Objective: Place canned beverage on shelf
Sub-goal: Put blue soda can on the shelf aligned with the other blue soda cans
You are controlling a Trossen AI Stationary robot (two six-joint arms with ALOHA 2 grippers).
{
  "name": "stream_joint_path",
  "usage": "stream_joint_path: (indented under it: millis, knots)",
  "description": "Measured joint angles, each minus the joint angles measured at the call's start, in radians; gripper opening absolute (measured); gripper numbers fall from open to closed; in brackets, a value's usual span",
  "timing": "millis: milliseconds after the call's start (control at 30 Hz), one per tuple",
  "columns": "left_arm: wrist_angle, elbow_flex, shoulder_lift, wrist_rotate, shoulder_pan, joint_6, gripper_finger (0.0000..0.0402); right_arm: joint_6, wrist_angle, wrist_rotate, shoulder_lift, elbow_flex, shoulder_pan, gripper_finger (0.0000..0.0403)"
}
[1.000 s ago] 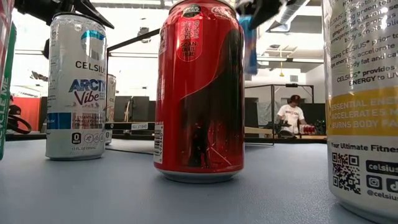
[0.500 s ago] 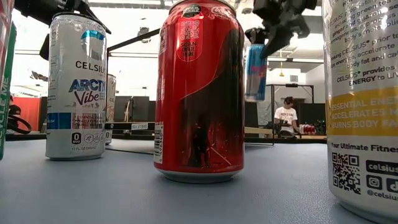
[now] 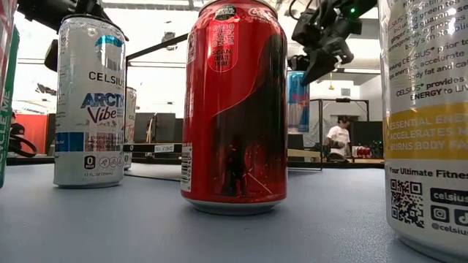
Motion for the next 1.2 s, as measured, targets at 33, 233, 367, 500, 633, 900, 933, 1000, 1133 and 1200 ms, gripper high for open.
stream_joint_path:
  millis: [33, 233, 367, 500, 633, 900, 933, 1000, 1133, 1200]
  knots:
    - [-0.004, 0.0, 0.0, 0.0, 0.0, 0.0, 0.0194, 0.0, 0.001, -0.002, 0.007, 0.0, -0.003, 0.021]
    - [-0.016, 0.0, 0.0, -0.002, 0.0, 0.001, 0.0194, 0.001, 0.004, 0.012, 0.012, 0.0, -0.019, 0.021]
    - [-0.023, 0.0, 0.0, -0.002, 0.0, 0.0, 0.0194, 0.001, -0.002, 0.036, 0.012, 0.0, -0.033, 0.021]
    - [-0.024, 0.0, 0.0, -0.002, 0.0, -0.001, 0.0194, 0.001, 0.004, 0.041, 0.012, 0.0, -0.042, 0.021]
    - [-0.024, 0.0, 0.0, -0.002, 0.0, -0.002, 0.0194, 0.001, 0.041, 0.045, 0.011, -0.048, -0.044, 0.021]
    - [-0.024, 0.0, 0.0, -0.003, 0.0, -0.005, 0.0194, 0.002, 0.098, 0.078, 0.011, -0.082, -0.042, 0.0212]
    - [-0.024, 0.0, 0.0, -0.003, 0.0, -0.005, 0.0194, 0.002, 0.095, 0.079, 0.011, -0.082, -0.042, 0.0214]
    - [-0.024, 0.0, 0.0, -0.003, 0.0, -0.006, 0.0194, 0.004, 0.089, 0.078, 0.011, -0.082, -0.042, 0.0218]
    - [-0.024, 0.0, 0.0, -0.003, 0.0, -0.006, 0.0194, 0.029, 0.091, 0.076, 0.011, -0.082, -0.042, 0.0229]
    - [-0.025, 0.0, 0.0, -0.003, 0.0, -0.006, 0.0194, 0.036, 0.104, 0.075, 0.011, -0.082, -0.042, 0.0234]
